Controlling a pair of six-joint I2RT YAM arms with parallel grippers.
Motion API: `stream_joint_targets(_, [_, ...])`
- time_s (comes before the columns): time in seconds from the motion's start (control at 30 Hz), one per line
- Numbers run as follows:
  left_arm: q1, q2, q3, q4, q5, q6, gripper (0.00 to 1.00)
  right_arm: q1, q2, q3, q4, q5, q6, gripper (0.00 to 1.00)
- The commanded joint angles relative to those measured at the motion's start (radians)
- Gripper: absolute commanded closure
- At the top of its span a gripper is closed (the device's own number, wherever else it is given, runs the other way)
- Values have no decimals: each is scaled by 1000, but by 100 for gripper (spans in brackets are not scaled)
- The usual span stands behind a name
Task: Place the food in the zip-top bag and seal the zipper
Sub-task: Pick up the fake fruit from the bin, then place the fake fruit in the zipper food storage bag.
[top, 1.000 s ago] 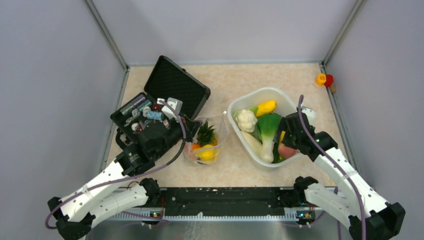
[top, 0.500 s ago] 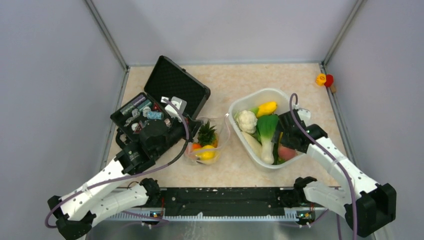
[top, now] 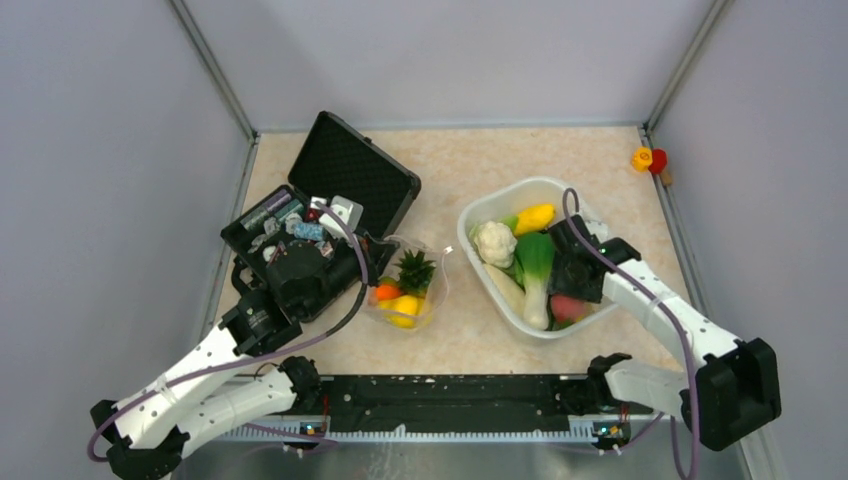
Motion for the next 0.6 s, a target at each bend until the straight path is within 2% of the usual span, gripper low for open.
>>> stream_joint_targets(0.0, [3,-8,36,40,-31,15,100,-7,-100,113,31,0,-14,65])
stream_joint_targets(0.13, [4,18,44,37,-35,9,100,-6,-238,106,178,-32,-17,67])
stream_joint_targets(0.27, [4,53,45,54,-35,-5,100,-6,-372,-24,416,-157,22,72])
stream_joint_targets(0.4, [4,100,63,47,-6,-12,100,-6,-443,-141,608,-253,75,73])
stream_joint_targets(0.57, [5,118,75,21,4,-30,100,-7,-487,-173,816,-434,103,74])
